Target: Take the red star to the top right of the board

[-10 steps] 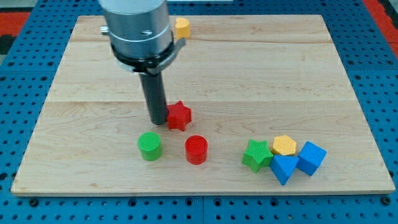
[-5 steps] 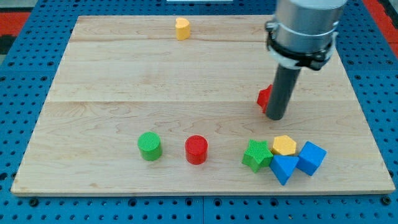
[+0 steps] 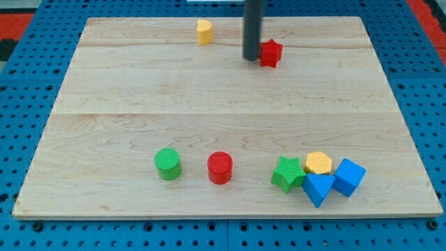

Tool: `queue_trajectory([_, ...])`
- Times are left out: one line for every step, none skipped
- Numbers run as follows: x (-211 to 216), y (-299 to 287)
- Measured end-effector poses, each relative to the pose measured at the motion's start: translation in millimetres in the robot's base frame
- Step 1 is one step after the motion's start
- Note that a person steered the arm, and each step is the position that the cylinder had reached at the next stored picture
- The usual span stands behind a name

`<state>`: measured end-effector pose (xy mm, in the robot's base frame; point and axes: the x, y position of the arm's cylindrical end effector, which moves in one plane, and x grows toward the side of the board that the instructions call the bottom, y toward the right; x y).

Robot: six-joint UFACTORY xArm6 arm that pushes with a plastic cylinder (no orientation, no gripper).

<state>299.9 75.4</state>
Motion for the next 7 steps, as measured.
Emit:
queue_trajectory([-15.5,55.7])
queue_trajectory([-3.1,75.3])
queue_trajectory([-3.1,92.0])
queue_trajectory([15.3,94.6])
queue_trajectory([24.9,102.8])
queue_trajectory([-0.7,140.2])
queue_trajectory([-14.1,100.0])
